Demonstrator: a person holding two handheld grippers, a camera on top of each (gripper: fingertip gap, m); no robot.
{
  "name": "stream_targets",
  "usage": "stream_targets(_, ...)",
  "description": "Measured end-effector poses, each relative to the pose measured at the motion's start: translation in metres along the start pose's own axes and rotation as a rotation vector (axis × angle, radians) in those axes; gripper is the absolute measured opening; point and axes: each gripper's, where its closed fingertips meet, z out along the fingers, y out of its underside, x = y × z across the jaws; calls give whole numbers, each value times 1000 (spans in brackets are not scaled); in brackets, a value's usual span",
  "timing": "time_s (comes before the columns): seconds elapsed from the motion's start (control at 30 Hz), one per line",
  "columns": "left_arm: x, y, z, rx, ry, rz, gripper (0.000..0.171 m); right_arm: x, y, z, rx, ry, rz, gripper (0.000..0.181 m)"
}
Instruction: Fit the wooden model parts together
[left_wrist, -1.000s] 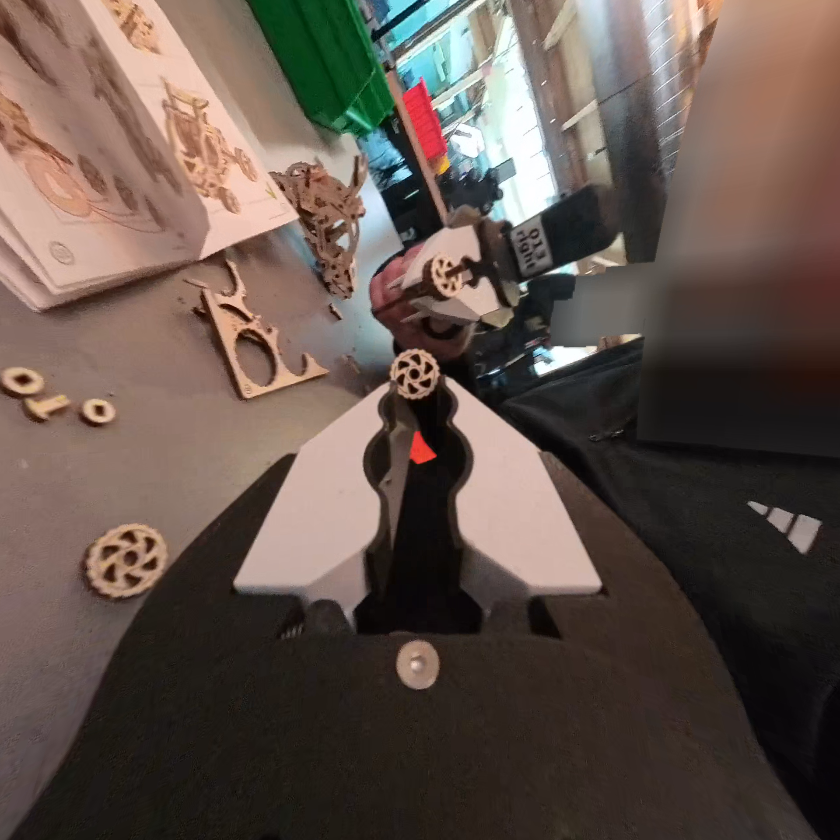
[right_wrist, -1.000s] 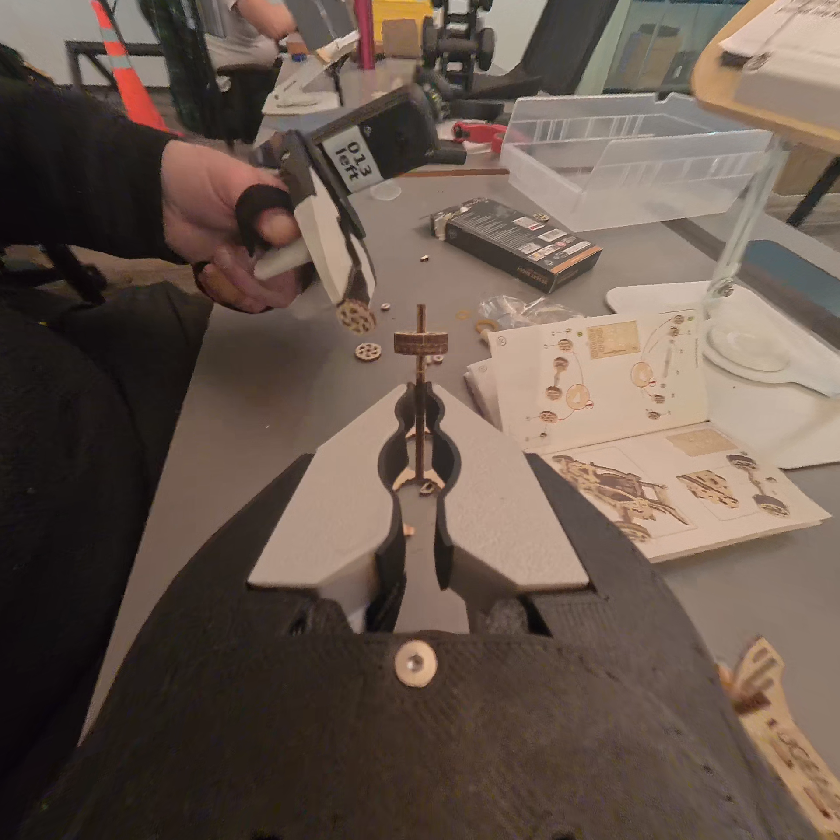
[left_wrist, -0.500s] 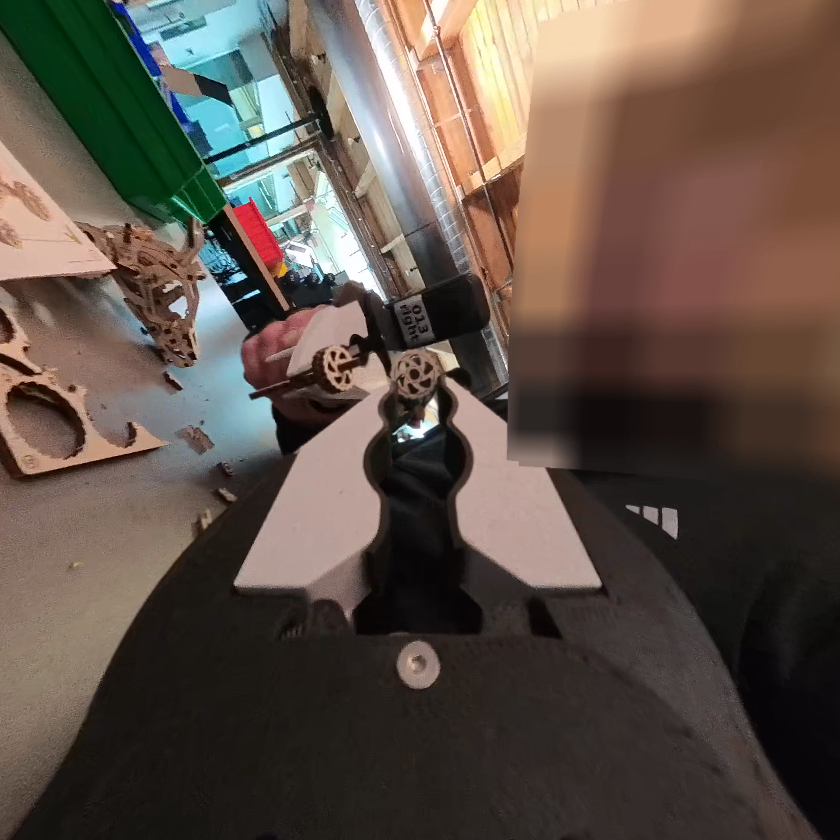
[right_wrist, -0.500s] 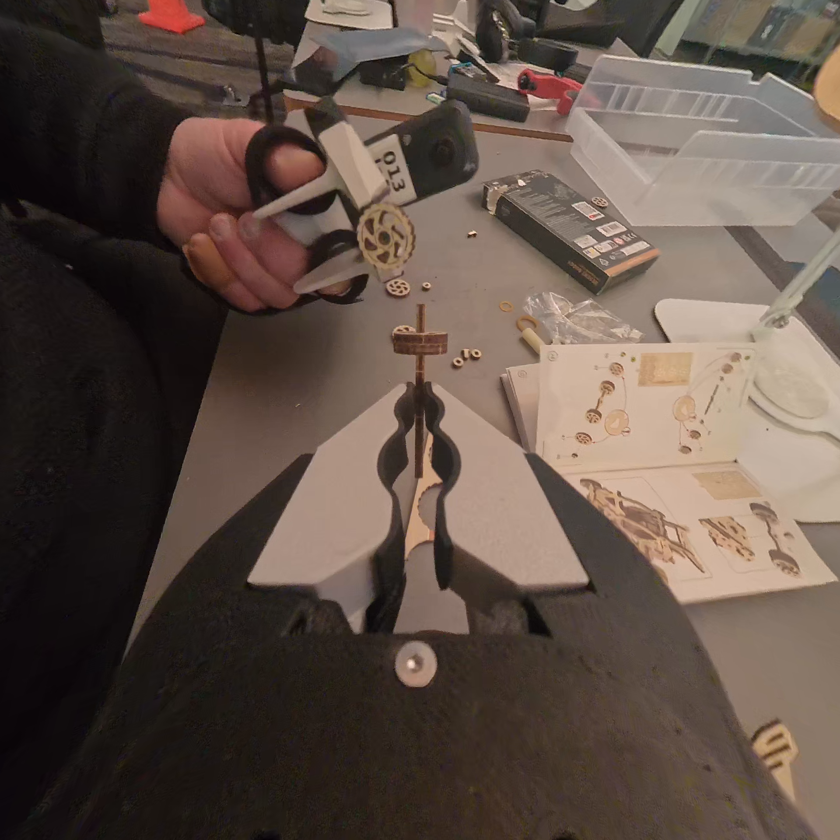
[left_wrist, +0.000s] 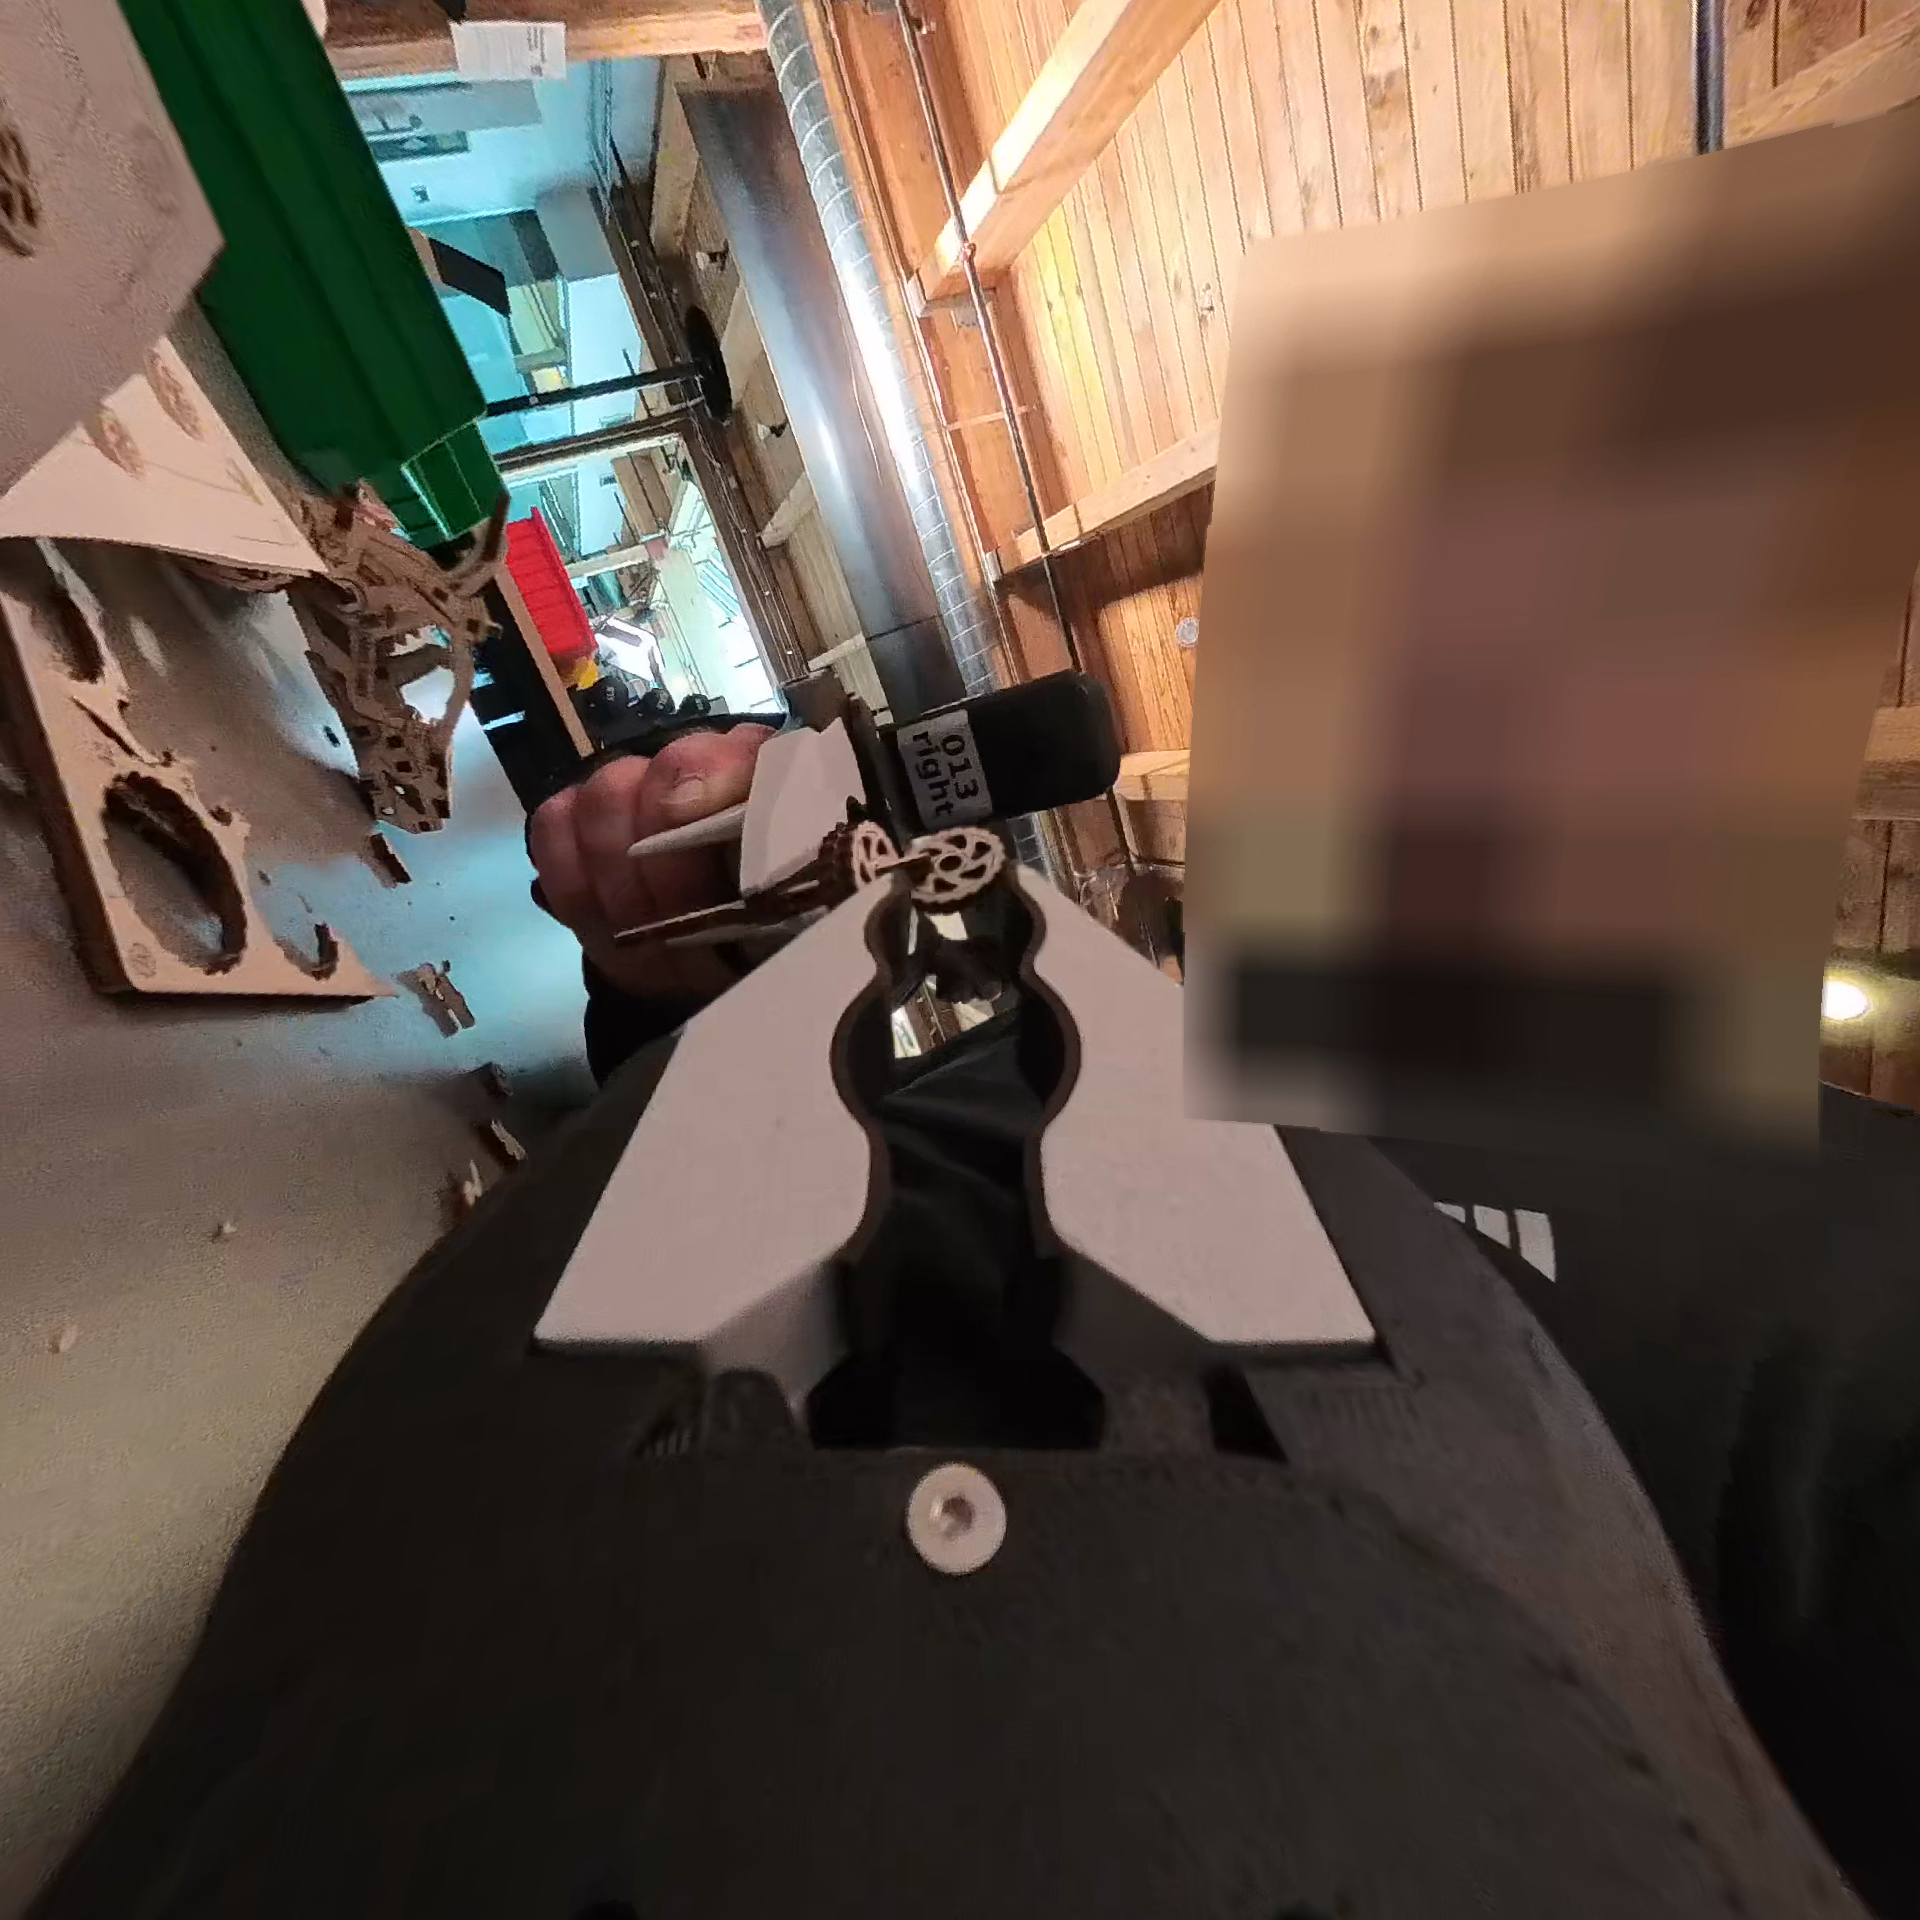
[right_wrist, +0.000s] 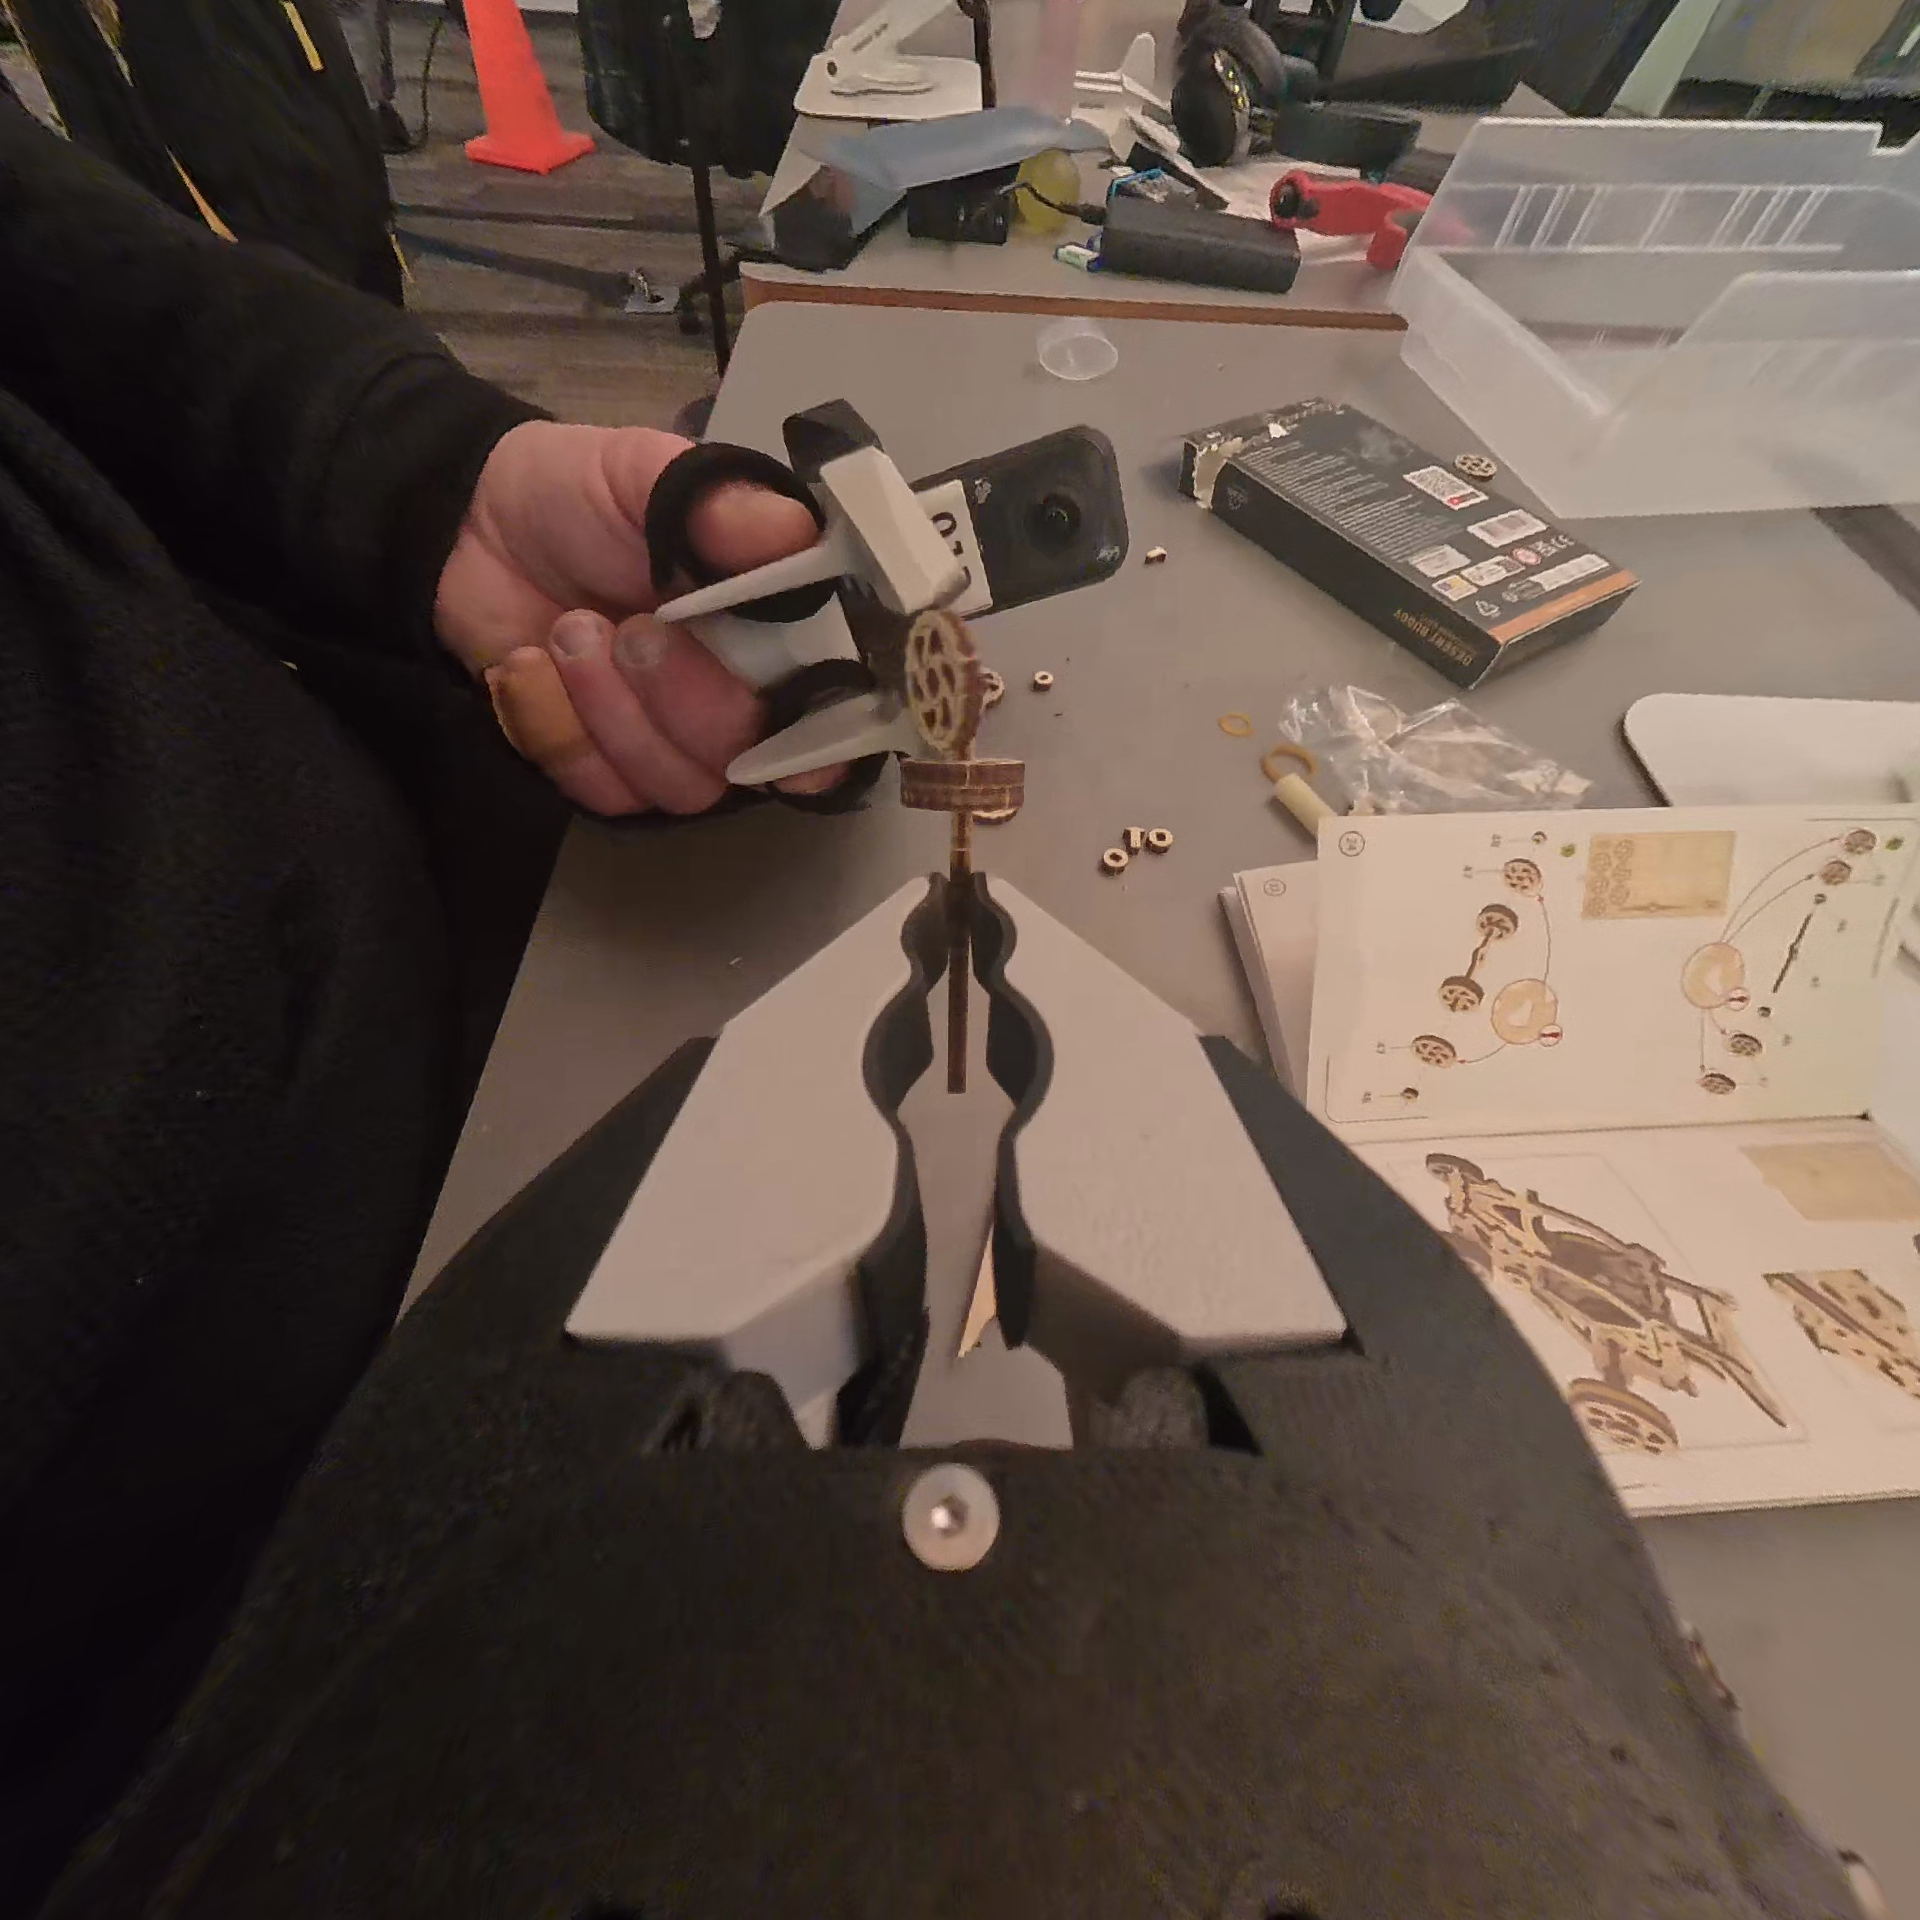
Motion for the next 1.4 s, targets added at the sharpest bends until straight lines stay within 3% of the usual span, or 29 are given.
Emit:
stream_targets(0.33, -23, -20, -7, 75, -152, 23, 13, 12, 17, 7, -21, -6, 159, 1)
stream_targets(0.77, -41, -26, -7, 92, -361, 155, 13, 16, 29, 12, -59, 7, 210, 1)
stream_targets(0.83, -41, -29, -7, 100, -399, 219, 0, 15, 26, 12, -42, -7, 228, 1)
stream_targets(1.2, -43, -33, 3, 94, -432, 283, 0, 20, 27, 14, -31, 14, 260, 1)
stream_targets(1.4, -37, -32, 9, 49, -459, 401, 0, 22, 23, 12, 10, 24, 273, 1)
